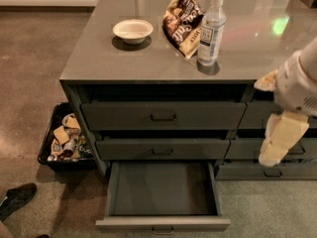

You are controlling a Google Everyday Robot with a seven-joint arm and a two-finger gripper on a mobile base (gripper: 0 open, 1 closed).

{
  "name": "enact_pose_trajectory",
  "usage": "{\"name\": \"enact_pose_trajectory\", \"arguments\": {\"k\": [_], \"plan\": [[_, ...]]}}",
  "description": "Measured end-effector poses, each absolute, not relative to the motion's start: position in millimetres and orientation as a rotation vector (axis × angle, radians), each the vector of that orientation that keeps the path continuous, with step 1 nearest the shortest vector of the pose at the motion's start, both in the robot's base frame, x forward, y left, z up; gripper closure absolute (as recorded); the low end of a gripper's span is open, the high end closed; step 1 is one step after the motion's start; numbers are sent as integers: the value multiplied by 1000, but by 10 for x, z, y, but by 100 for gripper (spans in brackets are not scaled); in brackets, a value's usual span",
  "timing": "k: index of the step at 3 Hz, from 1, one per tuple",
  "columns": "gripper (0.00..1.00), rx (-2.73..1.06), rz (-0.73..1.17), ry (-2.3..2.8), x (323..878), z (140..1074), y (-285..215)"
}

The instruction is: Close bottom drawer

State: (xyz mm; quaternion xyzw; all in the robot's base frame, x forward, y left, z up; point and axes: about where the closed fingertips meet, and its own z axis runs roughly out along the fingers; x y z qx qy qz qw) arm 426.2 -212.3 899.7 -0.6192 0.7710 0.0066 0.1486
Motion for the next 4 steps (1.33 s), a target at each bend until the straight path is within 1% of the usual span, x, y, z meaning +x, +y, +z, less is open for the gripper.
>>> {"name": "enact_pose_trajectory", "arguments": {"k": [2, 4], "plan": [[0, -1756, 182, 2210, 4037, 7862, -2210], [0, -1669, 311, 2083, 3690, 6630, -2078]]}}
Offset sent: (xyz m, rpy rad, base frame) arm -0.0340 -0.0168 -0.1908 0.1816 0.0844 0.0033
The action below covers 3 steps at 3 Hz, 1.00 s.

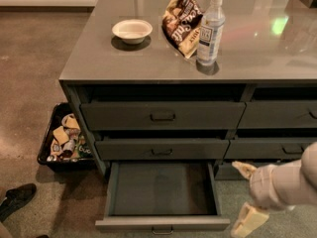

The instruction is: Close bottom drawer

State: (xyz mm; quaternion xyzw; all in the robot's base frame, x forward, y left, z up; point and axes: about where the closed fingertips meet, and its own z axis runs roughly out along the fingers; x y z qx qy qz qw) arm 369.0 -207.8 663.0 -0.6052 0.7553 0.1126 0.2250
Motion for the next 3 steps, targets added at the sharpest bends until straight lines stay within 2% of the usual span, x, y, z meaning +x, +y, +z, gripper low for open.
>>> {"name": "enact_pose_trajectory", "arguments": {"k": [1, 3], "plan": [[0, -1598, 338, 2027, 3680, 6022, -1965], [0, -1552, 271, 2019, 3857, 5948, -2018]]}}
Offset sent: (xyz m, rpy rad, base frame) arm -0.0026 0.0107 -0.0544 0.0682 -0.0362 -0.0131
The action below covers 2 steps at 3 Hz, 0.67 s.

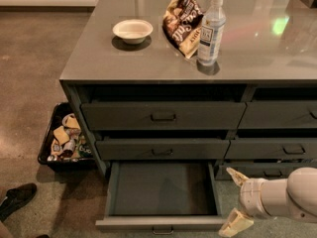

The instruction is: Close bottom drawer

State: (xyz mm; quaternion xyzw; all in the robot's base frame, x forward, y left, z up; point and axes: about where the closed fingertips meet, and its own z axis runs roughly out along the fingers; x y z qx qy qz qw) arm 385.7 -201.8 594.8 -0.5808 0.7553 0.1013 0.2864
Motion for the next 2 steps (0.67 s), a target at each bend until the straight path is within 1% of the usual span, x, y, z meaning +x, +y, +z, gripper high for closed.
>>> {"name": "enact_pose_trajectory", "arguments": {"k": [1, 2], "plan": [[0, -1571, 287, 2035, 3897, 5798, -2019], [0, -1620, 310, 2021, 4008, 5350, -2096]]}}
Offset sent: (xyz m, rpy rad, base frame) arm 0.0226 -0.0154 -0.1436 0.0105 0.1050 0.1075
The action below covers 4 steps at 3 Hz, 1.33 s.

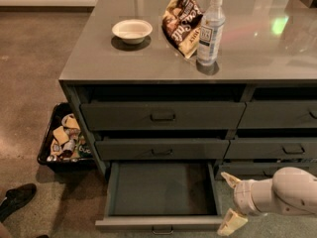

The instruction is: Close bottom drawer

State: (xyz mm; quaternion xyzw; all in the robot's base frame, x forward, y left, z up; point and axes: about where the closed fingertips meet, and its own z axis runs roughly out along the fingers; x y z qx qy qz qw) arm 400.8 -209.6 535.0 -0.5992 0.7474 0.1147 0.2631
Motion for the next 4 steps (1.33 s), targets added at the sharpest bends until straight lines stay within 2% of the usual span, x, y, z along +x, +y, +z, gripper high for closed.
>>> {"name": "enact_pose_trajectory", "arguments": {"k": [1, 2, 4], "plan": [[0, -1650, 387, 2008, 4055, 4657, -2186], [19, -1638, 479, 2007, 4053, 3971, -2286], [65, -1555, 674, 2036, 3966, 2648, -2317]]}}
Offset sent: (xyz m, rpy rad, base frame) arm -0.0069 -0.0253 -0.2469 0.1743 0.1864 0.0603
